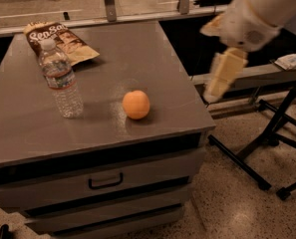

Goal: Knock water bottle over

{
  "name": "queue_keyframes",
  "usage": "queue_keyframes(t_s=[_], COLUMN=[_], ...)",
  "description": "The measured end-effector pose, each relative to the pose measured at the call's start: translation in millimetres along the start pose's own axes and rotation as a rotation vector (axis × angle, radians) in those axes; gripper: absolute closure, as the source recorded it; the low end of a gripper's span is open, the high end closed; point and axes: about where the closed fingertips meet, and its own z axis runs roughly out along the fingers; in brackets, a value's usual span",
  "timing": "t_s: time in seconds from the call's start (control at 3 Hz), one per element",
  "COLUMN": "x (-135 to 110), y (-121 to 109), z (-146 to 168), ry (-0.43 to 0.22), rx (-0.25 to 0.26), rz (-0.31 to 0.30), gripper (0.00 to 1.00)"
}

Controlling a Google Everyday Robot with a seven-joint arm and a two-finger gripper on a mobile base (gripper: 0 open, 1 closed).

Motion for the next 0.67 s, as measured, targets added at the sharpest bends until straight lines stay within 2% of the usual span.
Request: queue_keyframes(t_s=[0.33, 0.67], x=[-69.9, -132.4], y=[-36.2, -45.0], z=[45.6, 66.4], ry=[-0.220, -0.414], rx=[-0.071, -0.157], rz=[-0.142, -0.285], gripper=[0.00, 0.00])
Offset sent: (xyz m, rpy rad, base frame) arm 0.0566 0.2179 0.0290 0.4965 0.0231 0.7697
